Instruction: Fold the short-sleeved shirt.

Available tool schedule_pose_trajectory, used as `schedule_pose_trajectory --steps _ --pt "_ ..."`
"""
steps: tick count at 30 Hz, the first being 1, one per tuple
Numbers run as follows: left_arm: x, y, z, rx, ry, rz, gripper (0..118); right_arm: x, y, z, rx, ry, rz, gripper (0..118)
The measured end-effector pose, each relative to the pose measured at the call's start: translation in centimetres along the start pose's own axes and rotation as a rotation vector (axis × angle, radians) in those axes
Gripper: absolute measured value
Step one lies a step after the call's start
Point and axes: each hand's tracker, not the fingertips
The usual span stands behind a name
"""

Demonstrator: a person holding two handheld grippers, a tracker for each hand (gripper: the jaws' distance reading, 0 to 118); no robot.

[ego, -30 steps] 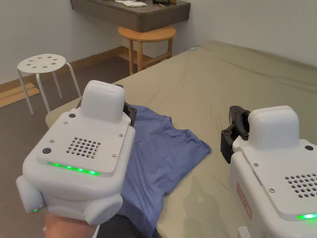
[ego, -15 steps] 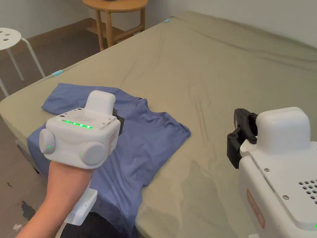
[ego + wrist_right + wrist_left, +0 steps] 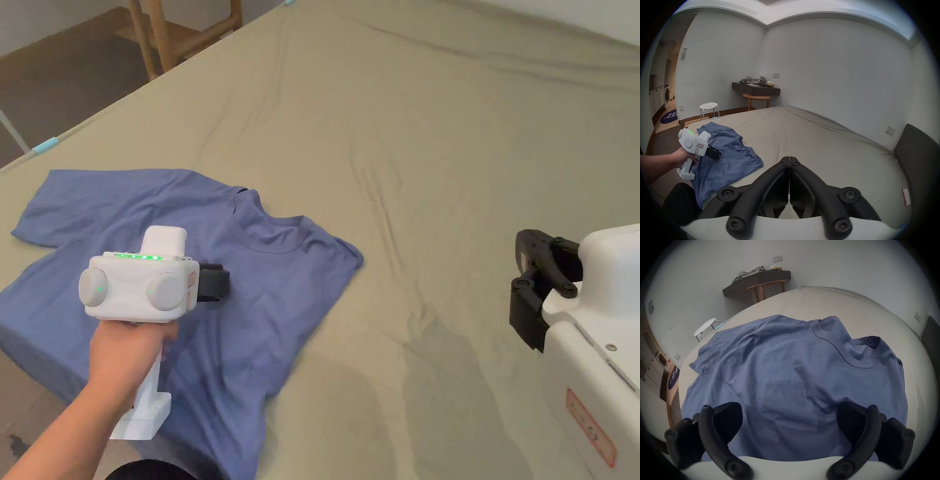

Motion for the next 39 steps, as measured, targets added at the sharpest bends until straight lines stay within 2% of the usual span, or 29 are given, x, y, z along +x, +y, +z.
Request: schedule_pose_trajectory --steps 2,6,8,11,12,13,14,15,17,20,22,27,32,34,39 --pt "-0.2 0.6 -1.3 -0.092 -0.011 -0.003 118 0.2 -0.3 -0.4 -0.01 -0.003 -0.019 2" --pt "-0.8 0.9 -1.4 -0.098 -0.069 0.022 118 0.0 -0.8 -0.8 -0.029 -0.015 -0.024 2" --pt "-0.4 0.9 -1.0 -0.099 -0.055 -0.011 110 -0.1 -0.9 -0.7 -0.034 -0.006 -0.03 2" --pt "0.8 0.9 0.7 -0.06 -0.068 -0.053 69 -0.4 -1.1 -0.4 -0.035 0.003 -0.031 2" --pt "1.1 0.7 1.0 -0.035 -0.072 -0.066 44 -0.5 -1.2 -0.3 -0.034 0.002 -0.025 2" --pt "1.4 0.7 1.3 -0.021 -0.071 -0.082 44 -0.5 -1.2 -0.2 -0.034 0.001 -0.021 2" --pt "1.7 0.7 1.7 -0.013 -0.081 -0.118 34 -0.6 -1.1 -0.1 -0.034 0.002 -0.018 2" --pt "1.7 0.7 1.8 0.022 -0.097 -0.126 0 -0.6 -1.1 0.1 -0.035 0.003 -0.018 2" --pt "1.5 0.4 0.7 -0.006 -0.109 -0.097 0 -0.6 -1.0 0.5 -0.033 0.004 -0.018 2" --pt "-0.5 0.3 0.7 0.002 -0.211 0.045 0 -0.5 -0.9 1.6 -0.02 0.003 -0.02 2" --pt "-1.1 -0.2 1.5 0.041 -0.264 0.079 0 -0.3 -0.9 2.2 -0.01 0.004 -0.028 2" --pt "-0.4 -0.6 6.4 0.235 -0.35 0.075 0 0.4 -0.8 3.5 0.003 -0.012 -0.042 2" --pt "-2.0 0.8 9.3 0.328 -0.483 0.227 0 1.1 -0.4 5.4 0.033 -0.028 -0.066 2" --pt "-2.0 1.3 11.4 0.395 -0.466 0.215 0 1.4 -0.2 6.2 0.049 -0.039 -0.069 2" --pt "-1.7 3.6 18.5 0.597 -0.537 0.23 0 2.5 0.2 8.7 0.092 -0.075 -0.084 2"
